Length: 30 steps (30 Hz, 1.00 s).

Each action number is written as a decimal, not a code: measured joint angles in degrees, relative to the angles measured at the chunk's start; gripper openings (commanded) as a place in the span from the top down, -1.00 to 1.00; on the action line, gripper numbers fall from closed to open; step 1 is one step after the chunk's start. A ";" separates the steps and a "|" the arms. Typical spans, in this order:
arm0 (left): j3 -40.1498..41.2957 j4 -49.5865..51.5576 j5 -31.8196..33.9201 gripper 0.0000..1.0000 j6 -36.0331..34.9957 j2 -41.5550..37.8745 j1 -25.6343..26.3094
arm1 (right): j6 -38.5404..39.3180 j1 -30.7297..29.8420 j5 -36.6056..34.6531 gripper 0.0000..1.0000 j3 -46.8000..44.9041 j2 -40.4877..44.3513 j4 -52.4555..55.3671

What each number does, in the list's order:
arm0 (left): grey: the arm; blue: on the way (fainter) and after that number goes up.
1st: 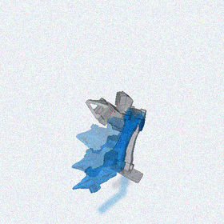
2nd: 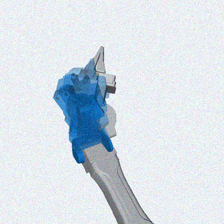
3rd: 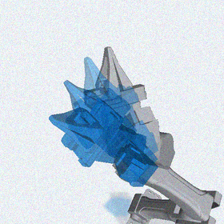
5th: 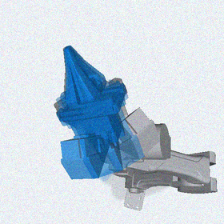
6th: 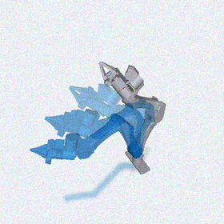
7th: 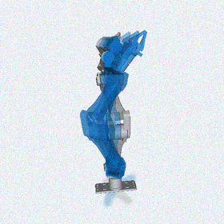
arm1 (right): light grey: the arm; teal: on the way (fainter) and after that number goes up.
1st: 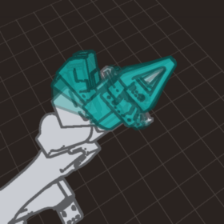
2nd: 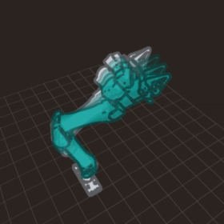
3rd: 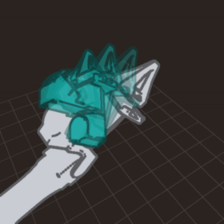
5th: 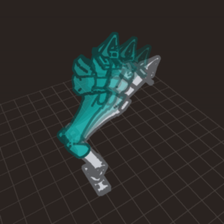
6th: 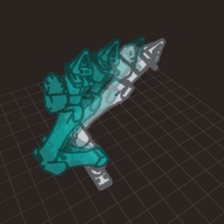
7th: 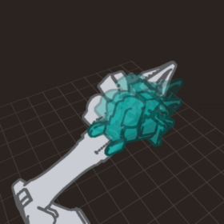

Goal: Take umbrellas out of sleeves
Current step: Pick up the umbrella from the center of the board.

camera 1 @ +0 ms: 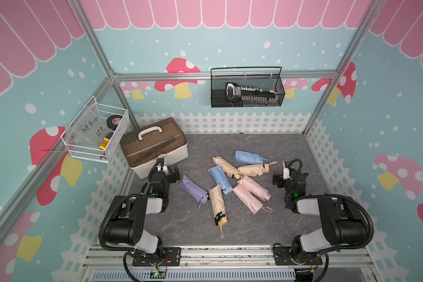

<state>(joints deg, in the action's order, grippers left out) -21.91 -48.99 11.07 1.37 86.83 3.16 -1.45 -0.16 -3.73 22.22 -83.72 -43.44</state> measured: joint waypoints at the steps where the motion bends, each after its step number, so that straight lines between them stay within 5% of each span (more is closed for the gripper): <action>1: 0.00 2.12 0.72 -0.98 -0.39 -1.53 0.98 | -0.94 -0.09 -0.70 -0.97 3.02 2.03 6.45; 8: -16.02 32.13 1.75 -0.97 4.35 -18.03 7.13 | -10.54 -2.69 5.79 -0.97 36.76 3.85 42.86; 12: -24.79 47.17 -0.83 -0.92 10.36 -21.77 10.05 | -13.38 -14.58 12.87 -0.94 43.58 2.08 57.83; 19: -28.00 68.63 -6.47 -0.82 19.52 -21.03 12.09 | -18.21 -38.38 19.76 -0.93 40.02 -1.27 72.81; 30: -27.85 75.97 -9.27 -0.82 24.65 -21.64 12.09 | -20.92 -46.47 20.92 -0.91 39.41 -11.87 72.57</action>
<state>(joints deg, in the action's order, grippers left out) -49.76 26.98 1.80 26.02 65.19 15.25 -22.37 -46.63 17.19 61.63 -95.59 29.12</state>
